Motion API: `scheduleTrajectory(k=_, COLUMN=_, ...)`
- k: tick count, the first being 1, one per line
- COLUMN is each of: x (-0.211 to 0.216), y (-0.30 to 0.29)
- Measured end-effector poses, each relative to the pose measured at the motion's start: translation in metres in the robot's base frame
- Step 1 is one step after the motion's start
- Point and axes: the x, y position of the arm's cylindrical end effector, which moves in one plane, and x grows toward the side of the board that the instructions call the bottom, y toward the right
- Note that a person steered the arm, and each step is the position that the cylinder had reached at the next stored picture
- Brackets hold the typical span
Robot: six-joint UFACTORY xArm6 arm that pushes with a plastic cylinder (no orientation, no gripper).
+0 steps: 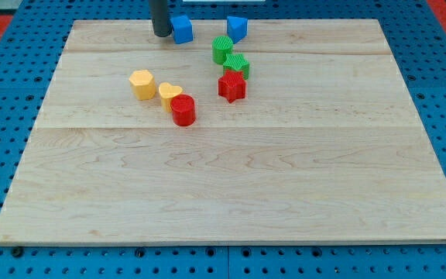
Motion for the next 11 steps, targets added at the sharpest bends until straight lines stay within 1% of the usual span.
scheduleTrajectory(k=1, x=-0.011, y=0.015)
scheduleTrajectory(k=2, x=-0.01, y=0.042)
scheduleTrajectory(k=3, x=-0.01, y=0.036)
scheduleTrajectory(k=4, x=-0.008, y=-0.011)
scheduleTrajectory(k=5, x=0.004, y=-0.045)
scheduleTrajectory(k=6, x=0.004, y=-0.065)
scheduleTrajectory(k=11, x=0.005, y=-0.079)
